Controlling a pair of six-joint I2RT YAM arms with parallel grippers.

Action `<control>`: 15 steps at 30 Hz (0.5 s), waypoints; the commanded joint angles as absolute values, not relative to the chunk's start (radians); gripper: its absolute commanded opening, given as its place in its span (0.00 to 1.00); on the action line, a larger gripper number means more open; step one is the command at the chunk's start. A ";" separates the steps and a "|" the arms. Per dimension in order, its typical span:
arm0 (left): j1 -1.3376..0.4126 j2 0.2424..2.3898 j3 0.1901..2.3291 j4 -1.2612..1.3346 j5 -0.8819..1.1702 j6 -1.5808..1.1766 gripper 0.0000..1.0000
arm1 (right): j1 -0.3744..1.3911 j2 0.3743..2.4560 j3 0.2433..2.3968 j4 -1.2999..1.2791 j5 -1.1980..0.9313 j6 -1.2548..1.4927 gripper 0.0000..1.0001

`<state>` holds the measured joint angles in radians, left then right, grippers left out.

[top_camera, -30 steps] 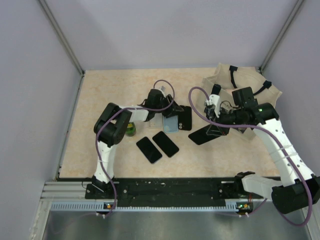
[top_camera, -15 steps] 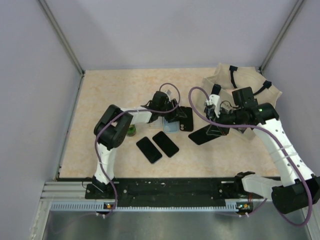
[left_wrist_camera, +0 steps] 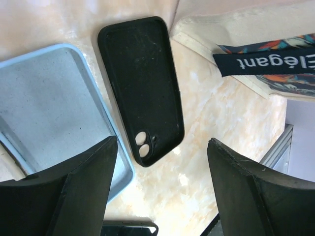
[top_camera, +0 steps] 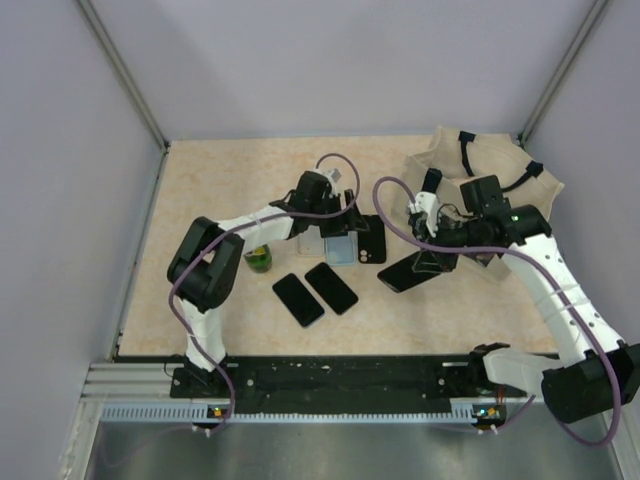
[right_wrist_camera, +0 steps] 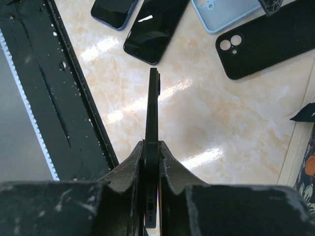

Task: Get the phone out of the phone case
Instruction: Place the phone case at the center of the board, then place the phone at the center of the board.

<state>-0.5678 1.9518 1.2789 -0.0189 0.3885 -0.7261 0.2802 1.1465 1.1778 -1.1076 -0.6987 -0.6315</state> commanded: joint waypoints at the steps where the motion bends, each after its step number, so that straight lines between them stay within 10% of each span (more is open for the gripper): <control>1: -0.561 1.832 1.292 -0.044 0.429 -0.588 0.78 | 0.271 1.158 1.195 -1.072 -0.729 -0.660 0.00; 15: -0.592 1.620 1.114 0.026 0.945 -0.109 0.77 | 0.334 1.256 1.209 -1.032 -0.773 -0.675 0.00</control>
